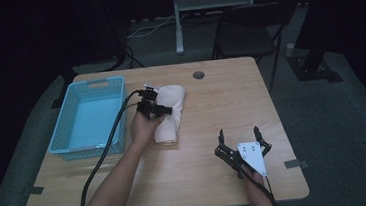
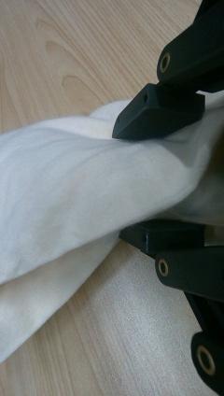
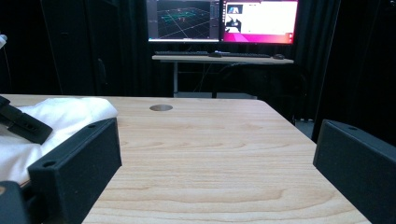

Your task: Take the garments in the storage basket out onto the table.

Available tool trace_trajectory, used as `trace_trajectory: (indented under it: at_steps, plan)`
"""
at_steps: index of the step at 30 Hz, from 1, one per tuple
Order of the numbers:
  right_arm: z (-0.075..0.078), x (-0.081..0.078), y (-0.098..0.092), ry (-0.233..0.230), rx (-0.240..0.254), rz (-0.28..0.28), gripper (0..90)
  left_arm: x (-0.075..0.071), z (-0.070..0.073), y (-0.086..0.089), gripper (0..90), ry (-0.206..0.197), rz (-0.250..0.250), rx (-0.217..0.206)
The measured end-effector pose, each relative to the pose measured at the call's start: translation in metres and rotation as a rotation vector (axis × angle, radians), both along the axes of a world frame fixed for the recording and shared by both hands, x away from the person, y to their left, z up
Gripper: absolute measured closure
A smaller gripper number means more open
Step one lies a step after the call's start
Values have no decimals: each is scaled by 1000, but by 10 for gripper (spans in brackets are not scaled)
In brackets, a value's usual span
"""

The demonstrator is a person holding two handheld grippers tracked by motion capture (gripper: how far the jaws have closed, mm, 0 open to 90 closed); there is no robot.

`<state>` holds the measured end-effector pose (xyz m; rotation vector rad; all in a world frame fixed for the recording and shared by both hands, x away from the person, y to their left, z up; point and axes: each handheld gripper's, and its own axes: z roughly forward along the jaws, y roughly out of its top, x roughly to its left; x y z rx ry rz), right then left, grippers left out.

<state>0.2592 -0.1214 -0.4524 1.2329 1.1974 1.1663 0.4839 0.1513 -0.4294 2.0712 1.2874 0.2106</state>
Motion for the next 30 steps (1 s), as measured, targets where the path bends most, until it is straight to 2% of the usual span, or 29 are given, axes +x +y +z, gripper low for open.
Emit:
trace_trajectory:
  at_steps: [3, 4, 6, 7, 8, 12, 14, 20, 26, 27, 28, 29, 30]
  plan:
    - [0, 0, 0, 0, 0, 1, 4, -3, -1, -2, 412, -38, 24, 34]
    - [0, 0, 0, 0, 0, 1, 4, -4, -2, -1, 400, -47, 32, 27]
    - [0, 0, 0, 0, 0, 1, 4, -5, -2, -1, 396, -49, 32, 30]
    - [0, 0, 0, 0, 0, 1, 4, -5, -3, -1, 388, -63, 45, 49]
    - [0, 0, 0, 0, -1, 0, 4, -6, -4, -1, 323, -70, 53, 50]
    - [0, 0, 0, 0, 0, 0, 4, -6, -6, -1, 275, -84, 61, 58]
    - [0, 0, 0, 0, 0, 0, 4, -5, -7, 0, 212, -88, 71, 65]
    - [0, 0, 0, 0, -1, 0, 4, -5, -6, -1, 209, -86, 72, 68]
    - [0, 0, 0, 0, 0, 0, 4, -10, -8, -2, 208, -108, 122, 72]
    - [0, 0, 0, 0, 0, 0, 4, -10, -8, -2, 147, -108, 122, 72]
    - [0, 0, 0, -1, 0, 0, 4, -10, -9, -3, 147, -108, 132, 86]
    - [0, 0, 0, -1, -1, 0, 4, -9, -11, 0, 101, -96, 150, 68]
    - [0, 0, 0, -1, -1, -1, 4, -9, -11, 0, 98, -96, 150, 67]
